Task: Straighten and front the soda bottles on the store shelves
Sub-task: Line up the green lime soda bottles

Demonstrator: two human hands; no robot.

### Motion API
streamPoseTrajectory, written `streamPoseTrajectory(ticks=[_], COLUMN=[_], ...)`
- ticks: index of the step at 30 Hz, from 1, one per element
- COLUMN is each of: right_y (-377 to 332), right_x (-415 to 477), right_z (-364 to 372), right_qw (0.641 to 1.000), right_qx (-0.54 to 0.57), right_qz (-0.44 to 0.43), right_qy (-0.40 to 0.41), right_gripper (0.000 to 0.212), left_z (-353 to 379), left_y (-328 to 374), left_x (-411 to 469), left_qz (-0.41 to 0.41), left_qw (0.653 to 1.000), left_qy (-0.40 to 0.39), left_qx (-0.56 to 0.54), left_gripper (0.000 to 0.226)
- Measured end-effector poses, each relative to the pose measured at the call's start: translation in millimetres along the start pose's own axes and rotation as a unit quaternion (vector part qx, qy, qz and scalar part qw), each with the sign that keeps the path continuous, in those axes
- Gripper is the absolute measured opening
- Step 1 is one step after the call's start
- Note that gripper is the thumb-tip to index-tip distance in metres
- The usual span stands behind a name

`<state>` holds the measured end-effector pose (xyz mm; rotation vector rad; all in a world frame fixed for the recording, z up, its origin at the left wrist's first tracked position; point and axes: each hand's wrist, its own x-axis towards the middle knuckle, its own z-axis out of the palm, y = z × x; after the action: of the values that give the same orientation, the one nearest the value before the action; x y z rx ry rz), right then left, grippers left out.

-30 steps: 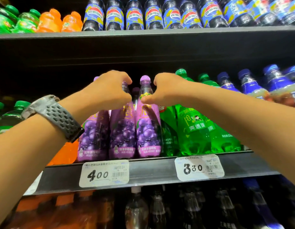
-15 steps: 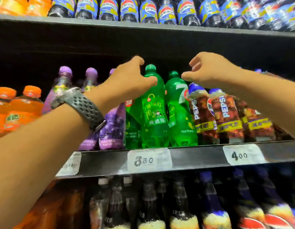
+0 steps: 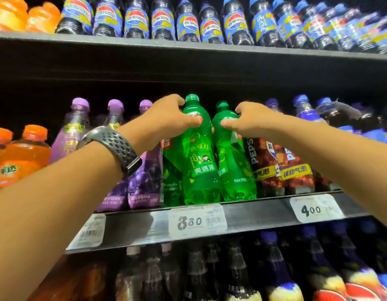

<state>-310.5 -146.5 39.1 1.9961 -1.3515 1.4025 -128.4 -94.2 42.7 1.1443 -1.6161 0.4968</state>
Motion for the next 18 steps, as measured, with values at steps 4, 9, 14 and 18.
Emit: streamPoseTrajectory(ticks=[4, 9, 14, 18], right_y=[4.2, 14.1, 21.7, 23.7], right_x=[0.6, 1.4, 8.0, 19.0], right_z=[0.1, -7.0, -9.4, -14.3], right_qw=[1.000, 0.993, 0.991, 0.992], right_qx=[0.022, 0.106, 0.116, 0.079], right_qz=[0.005, -0.018, -0.051, -0.070], right_qy=[0.001, -0.042, -0.049, -0.076], right_gripper=[0.064, 0.041, 0.061, 0.075], left_z=[0.4, -2.1, -1.8, -2.5], left_y=[-5.5, -6.5, -2.1, 2.0], left_x=[-0.8, 2.4, 5.8, 4.9], left_qz=[-0.014, -0.014, -0.031, -0.034], left_qw=[0.998, 0.996, 0.997, 0.997], left_qy=[-0.014, -0.049, -0.046, -0.058], left_qx=[-0.053, -0.069, -0.047, -0.040], left_gripper=[0.071, 0.075, 0.085, 0.070])
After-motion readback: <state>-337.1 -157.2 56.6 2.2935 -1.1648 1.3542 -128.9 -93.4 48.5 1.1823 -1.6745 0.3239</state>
